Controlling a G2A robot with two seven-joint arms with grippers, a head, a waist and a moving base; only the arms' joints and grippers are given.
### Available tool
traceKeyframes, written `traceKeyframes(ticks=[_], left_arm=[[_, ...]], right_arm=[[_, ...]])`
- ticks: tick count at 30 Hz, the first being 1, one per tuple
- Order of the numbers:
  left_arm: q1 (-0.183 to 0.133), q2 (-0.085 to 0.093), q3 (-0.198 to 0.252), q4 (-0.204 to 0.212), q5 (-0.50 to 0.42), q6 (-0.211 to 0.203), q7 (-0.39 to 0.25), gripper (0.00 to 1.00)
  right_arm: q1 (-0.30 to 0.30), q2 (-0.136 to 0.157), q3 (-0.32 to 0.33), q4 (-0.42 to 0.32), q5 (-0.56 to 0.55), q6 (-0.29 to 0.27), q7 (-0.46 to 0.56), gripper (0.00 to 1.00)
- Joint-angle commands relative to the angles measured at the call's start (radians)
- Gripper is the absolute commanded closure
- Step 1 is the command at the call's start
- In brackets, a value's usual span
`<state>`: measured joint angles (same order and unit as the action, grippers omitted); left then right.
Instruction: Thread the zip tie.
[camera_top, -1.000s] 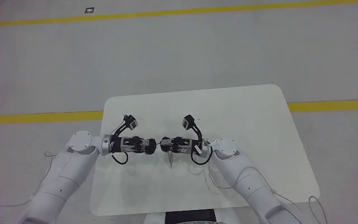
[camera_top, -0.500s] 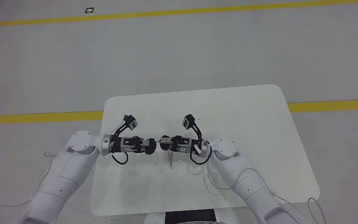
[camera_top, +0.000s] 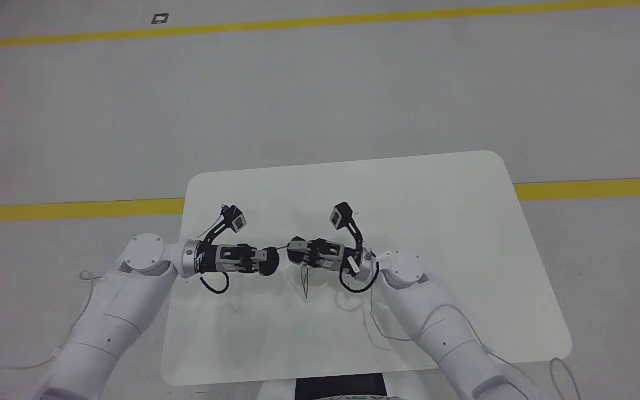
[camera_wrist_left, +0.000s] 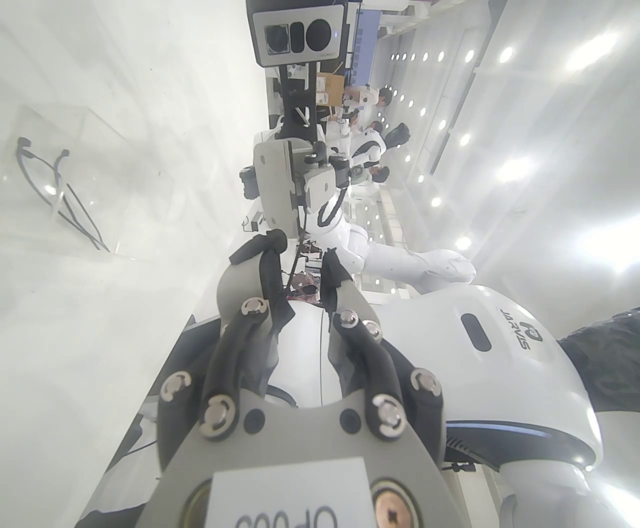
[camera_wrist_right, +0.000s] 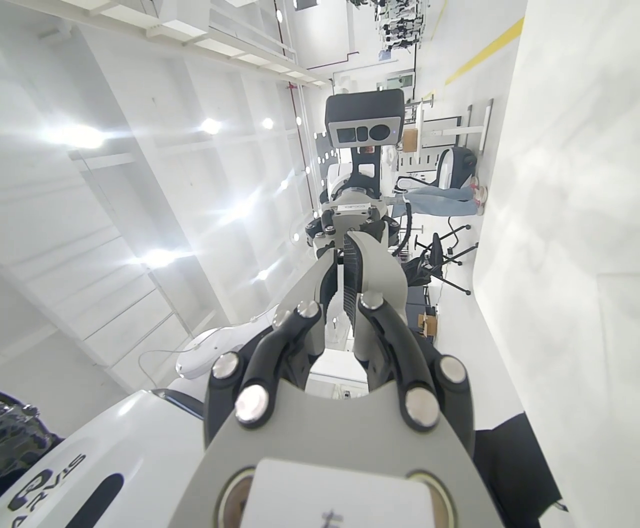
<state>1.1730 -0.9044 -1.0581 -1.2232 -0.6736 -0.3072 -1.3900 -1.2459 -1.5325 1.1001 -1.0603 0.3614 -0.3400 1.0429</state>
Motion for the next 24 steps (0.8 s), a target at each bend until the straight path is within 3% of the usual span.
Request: traceKeyframes(ticks=[1,24], left_arm=[[0.0,0.0,0.0,0.0,0.0,0.0,0.0,0.85],[0.0,0.0,0.0,0.0,0.0,0.0,0.0,0.89]], right_arm=[[-0.003,-0.001,-0.004,-0.005,-0.005,0.0,0.006,1.0],[-0.011,-0.004,-0.013,-0.025,-0.073,0.0,-0.014,1.0]])
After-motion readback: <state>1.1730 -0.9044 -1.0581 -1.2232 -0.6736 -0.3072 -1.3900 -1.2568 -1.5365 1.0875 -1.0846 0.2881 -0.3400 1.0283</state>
